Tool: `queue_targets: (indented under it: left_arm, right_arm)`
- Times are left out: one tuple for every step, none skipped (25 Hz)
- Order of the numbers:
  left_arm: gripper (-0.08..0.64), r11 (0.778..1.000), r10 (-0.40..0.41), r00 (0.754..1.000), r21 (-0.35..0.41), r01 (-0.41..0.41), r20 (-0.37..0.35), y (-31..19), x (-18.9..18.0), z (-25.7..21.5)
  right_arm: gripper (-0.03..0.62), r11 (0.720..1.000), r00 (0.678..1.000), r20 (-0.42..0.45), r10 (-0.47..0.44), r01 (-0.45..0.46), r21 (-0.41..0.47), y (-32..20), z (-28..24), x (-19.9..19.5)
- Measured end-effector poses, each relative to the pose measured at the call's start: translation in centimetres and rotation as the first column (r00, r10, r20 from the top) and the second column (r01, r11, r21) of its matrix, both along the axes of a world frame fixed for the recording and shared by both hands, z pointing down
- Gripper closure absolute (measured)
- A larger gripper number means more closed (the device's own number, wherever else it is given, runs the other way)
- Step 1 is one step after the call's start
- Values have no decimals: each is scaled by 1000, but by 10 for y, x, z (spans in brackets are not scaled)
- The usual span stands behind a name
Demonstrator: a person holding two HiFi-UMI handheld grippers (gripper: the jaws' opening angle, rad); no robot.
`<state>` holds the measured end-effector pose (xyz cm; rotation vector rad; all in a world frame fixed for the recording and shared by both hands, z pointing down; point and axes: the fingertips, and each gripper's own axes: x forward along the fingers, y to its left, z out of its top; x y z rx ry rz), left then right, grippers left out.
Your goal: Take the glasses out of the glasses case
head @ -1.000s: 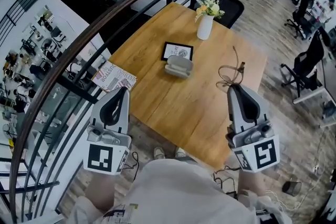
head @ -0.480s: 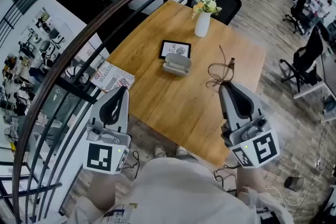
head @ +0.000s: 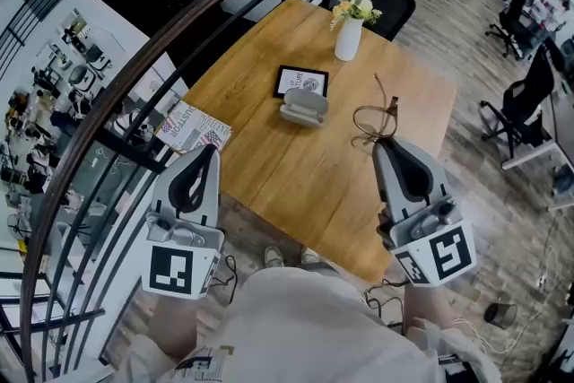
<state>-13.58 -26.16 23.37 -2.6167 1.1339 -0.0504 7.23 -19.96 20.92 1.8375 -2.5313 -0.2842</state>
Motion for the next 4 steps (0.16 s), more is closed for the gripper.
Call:
queue_targets:
  left_arm:
    - [545, 1000, 1, 1000, -1, -1, 3, 0, 0, 0]
    - [545, 1000, 2, 1000, -2, -2, 6, 1, 0, 0]
    - [545, 1000, 3, 1000, -3, -3, 8, 1, 1, 0]
    - [545, 1000, 3, 1000, -5, -3, 9, 1, 1, 0]
  right_arm:
    - [545, 1000, 1000, -1, -1, 1, -1, 0, 0, 0]
    - [545, 1000, 1000, -1, -2, 2, -3, -1, 0, 0]
    - [545, 1000, 1000, -2, -3, 3, -5, -1, -1, 0]
    - [545, 1000, 1000, -2, -4, 4, -7, -2, -1, 0]
